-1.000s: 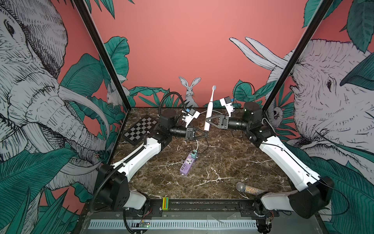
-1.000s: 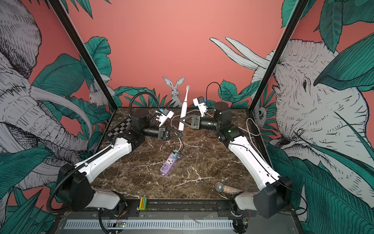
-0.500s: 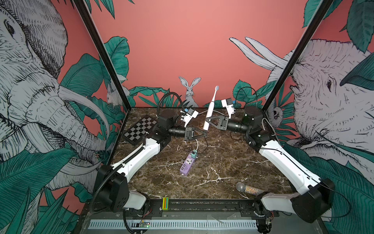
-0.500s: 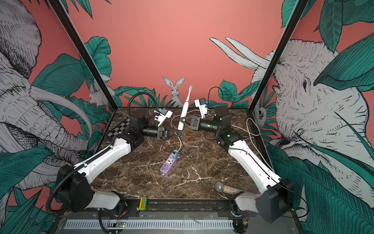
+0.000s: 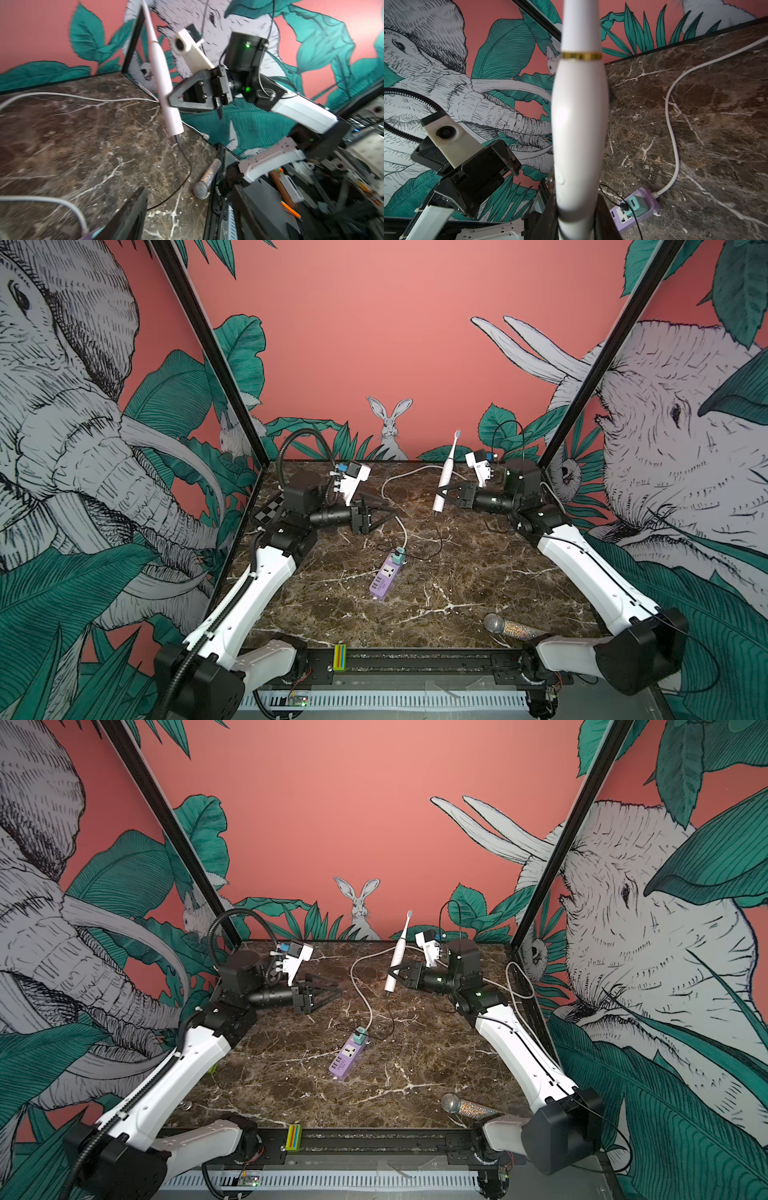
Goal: Charge the electric toothbrush
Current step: Insert the charging cable into the electric toothbrush, then place the electric toothbrush at the center of the board.
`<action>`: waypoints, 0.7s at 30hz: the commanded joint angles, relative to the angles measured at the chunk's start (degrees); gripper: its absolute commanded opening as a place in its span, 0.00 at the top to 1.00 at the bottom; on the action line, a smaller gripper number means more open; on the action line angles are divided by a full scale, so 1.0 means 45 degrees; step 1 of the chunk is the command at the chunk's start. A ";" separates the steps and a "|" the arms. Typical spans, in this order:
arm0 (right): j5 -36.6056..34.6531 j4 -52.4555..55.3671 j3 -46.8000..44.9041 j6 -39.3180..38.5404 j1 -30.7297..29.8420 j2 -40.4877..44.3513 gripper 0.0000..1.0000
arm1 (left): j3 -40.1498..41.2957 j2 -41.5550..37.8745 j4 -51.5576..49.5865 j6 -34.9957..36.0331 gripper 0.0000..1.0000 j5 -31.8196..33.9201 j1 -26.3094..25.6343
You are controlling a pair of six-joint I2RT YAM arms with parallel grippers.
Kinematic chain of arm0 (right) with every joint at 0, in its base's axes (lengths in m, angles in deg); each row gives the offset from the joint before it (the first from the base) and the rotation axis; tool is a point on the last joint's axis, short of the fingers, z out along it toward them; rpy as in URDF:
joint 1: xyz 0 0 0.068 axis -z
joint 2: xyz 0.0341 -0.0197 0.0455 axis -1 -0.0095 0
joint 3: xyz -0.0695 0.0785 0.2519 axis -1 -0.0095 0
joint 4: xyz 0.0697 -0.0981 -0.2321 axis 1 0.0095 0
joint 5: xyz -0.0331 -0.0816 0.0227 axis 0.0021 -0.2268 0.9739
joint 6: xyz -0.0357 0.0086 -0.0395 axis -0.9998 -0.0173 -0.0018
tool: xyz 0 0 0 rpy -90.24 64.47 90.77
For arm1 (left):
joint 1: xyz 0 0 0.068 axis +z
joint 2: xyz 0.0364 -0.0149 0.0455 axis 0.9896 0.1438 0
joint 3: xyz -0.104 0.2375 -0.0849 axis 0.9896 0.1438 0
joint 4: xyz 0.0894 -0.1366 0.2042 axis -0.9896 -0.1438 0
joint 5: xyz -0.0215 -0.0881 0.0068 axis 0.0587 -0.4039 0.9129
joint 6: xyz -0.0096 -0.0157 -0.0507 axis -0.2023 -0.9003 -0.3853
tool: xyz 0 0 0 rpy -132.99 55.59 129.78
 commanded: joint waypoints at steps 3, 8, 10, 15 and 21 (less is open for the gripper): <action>-0.0554 -0.0487 -0.0892 -0.0164 0.0262 0.0808 1.00 | 0.1331 -0.0378 -0.1124 0.0482 0.31 0.1833 0.0369; -0.1687 -0.0324 -0.1610 -0.0130 0.0311 0.1501 1.00 | 0.2047 -0.1102 -0.1003 0.1530 0.05 0.2978 0.0373; -0.2316 -0.0587 -0.2052 0.0134 0.0311 0.1845 1.00 | 0.2416 -0.1375 -0.0776 0.2018 0.01 0.3449 0.0387; -0.3237 -0.1240 -0.2981 0.0647 0.0306 0.2579 1.00 | 0.2970 -0.1509 0.0046 0.2545 0.01 0.3734 0.0389; -0.4077 -0.0564 -0.3275 0.0551 0.0305 0.2938 1.00 | 0.3488 -0.1549 0.0834 0.2978 0.01 0.3697 0.0373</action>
